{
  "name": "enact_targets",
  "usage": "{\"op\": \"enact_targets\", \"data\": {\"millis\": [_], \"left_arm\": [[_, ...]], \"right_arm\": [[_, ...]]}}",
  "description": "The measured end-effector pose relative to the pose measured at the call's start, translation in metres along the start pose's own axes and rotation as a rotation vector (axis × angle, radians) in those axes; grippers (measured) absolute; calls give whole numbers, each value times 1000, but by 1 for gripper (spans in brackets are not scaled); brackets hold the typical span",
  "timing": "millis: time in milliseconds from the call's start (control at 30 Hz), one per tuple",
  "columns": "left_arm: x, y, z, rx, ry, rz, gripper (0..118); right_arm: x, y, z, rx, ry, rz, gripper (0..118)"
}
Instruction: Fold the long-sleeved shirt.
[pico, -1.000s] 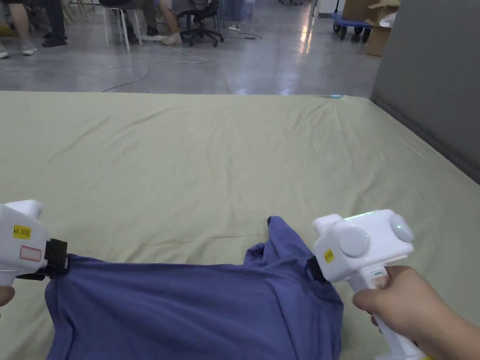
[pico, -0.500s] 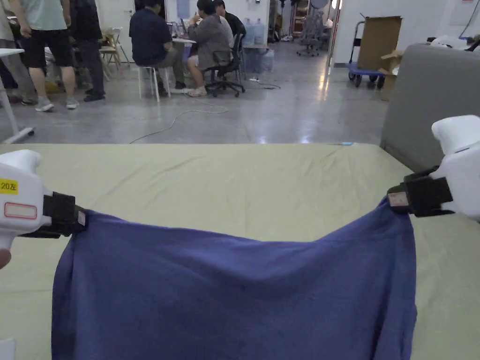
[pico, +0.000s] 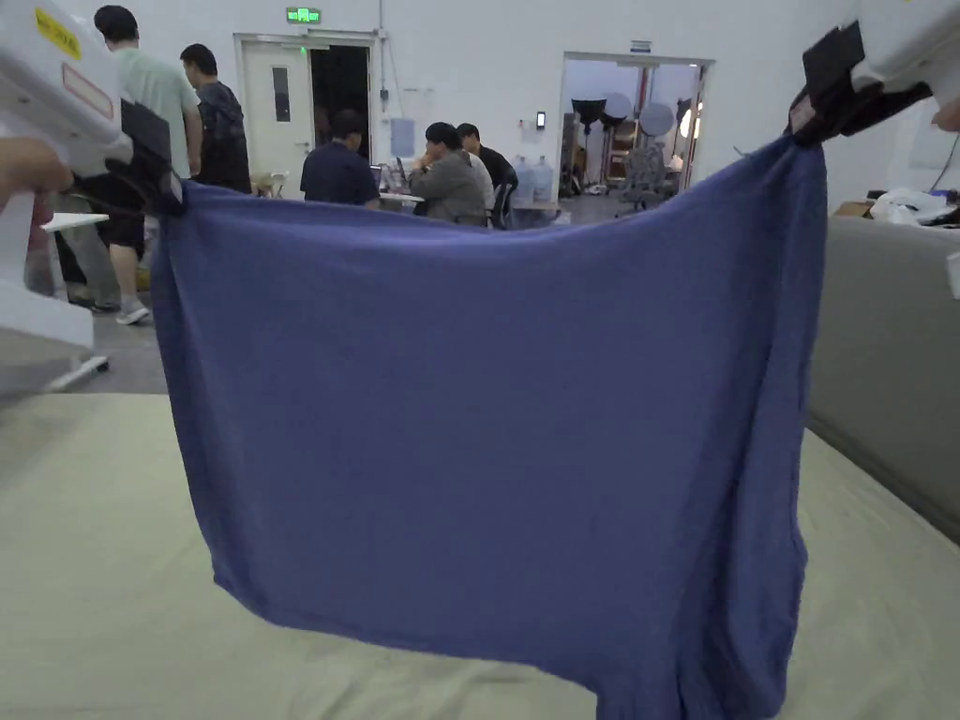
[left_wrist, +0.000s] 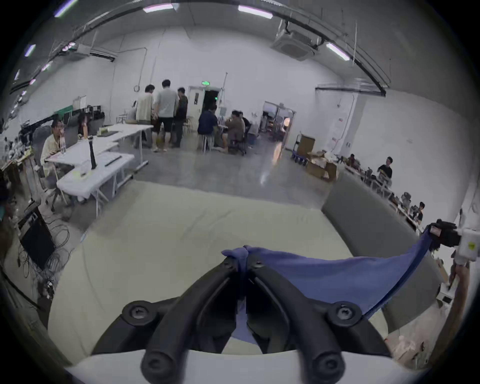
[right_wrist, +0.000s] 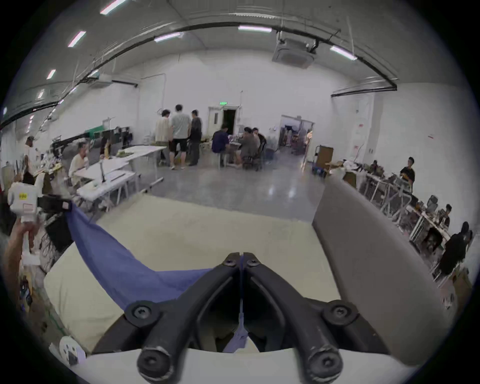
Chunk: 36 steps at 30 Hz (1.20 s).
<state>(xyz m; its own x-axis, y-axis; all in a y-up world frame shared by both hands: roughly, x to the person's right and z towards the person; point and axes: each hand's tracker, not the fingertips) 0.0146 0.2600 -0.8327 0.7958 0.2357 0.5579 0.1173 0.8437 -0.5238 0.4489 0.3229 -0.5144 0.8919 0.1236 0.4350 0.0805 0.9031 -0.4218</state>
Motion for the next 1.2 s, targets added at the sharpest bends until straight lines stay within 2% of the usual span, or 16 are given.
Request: {"op": "enact_targets", "data": {"millis": [67,167,233,267,300,467,633,800,933,1000,1100,1200], "left_arm": [[2,34,-2,49,2,4,2],[4,76,-3,119,10,73,2],[12,96,-3,155,6,71,2],[15,105,-2,187,-8,69,2],[19,112,-4,201,-11,65,2],[28,116,-35,199,-7,49,2],[14,54,-117,45,13,26,2],[-17,-66,-223,-214,56,40,2],[-30,-183,-269,-374,12,94,2],[-32,-230,-277,-473,19,91,2],[-39,-275,-268,-512,25,65,2],[-47,-298,-228,-559,-47,-22,2]], "right_arm": [[8,35,-6,43,-47,-59,0],[13,84,-9,114,-82,-51,0],[17,108,-8,160,-114,-67,0],[17,119,-9,183,-143,-47,0],[17,125,-8,195,-175,-36,0],[17,119,-34,187,-168,-30,0],[22,37,-124,-6,-139,-8,0],[26,-111,-246,-270,-76,-35,0],[6,-246,-293,-454,-35,-41,0],[-7,-296,-294,-520,-16,-17,0],[-10,-346,-279,-538,6,-23,0],[-3,-375,-228,-558,75,-76,0]]}}
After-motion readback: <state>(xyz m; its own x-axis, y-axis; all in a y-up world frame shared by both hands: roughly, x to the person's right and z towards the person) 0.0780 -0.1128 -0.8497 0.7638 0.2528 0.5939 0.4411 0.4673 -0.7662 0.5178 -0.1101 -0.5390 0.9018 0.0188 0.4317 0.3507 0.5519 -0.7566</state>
